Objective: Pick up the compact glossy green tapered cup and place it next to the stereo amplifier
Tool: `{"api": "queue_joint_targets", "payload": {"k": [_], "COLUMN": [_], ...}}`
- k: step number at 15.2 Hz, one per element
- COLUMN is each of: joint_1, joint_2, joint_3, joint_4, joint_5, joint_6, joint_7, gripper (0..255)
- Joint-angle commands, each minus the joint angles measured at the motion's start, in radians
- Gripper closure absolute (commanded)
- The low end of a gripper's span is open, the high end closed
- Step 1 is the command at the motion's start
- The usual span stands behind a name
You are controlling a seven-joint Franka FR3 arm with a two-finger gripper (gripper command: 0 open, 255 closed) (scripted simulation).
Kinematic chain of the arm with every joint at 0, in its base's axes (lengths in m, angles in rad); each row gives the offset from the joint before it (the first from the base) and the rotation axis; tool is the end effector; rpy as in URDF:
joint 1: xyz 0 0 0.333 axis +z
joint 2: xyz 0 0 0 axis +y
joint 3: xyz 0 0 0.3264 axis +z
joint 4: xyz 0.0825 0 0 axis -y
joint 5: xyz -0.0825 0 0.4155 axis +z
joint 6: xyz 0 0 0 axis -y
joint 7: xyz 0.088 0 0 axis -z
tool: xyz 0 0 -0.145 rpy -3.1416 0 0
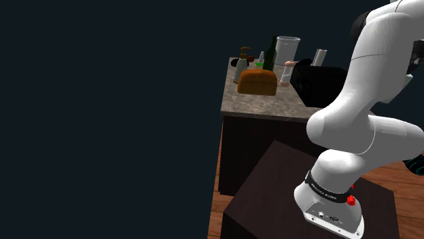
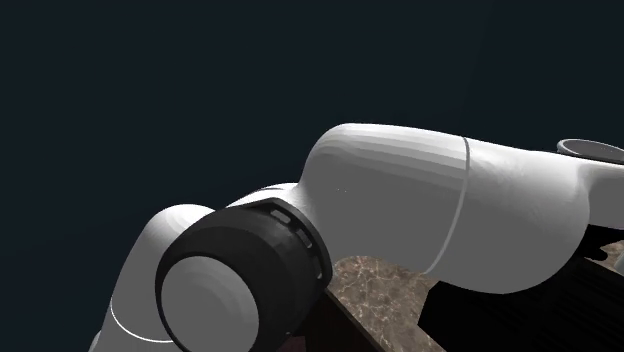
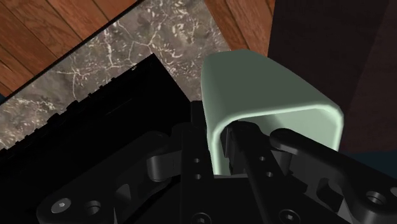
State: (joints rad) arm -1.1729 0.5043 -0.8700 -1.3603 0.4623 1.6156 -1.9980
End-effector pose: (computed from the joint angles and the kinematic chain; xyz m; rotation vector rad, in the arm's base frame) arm -0.1601 -0.6789 0.4676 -3.1014 0.0533 -0.1646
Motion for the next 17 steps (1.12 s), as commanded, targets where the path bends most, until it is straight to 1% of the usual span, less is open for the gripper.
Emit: {"api": "queue_joint_targets", "payload": {"k": [1,9,17], "joint_1": [0.010,0.028,0.033], "joint_2": [-0.002,0.010,0.037], "joint_3": [0.000,0.008,0.023], "joint_4": [-0.033,-0.129,-0.203], "joint_5": [0.000,0.015,0.041], "joint_6": [0.030,0.128,0.217], "joint_7": [-0.004,-0.026,-0.051], "gripper": [255,255,255]}}
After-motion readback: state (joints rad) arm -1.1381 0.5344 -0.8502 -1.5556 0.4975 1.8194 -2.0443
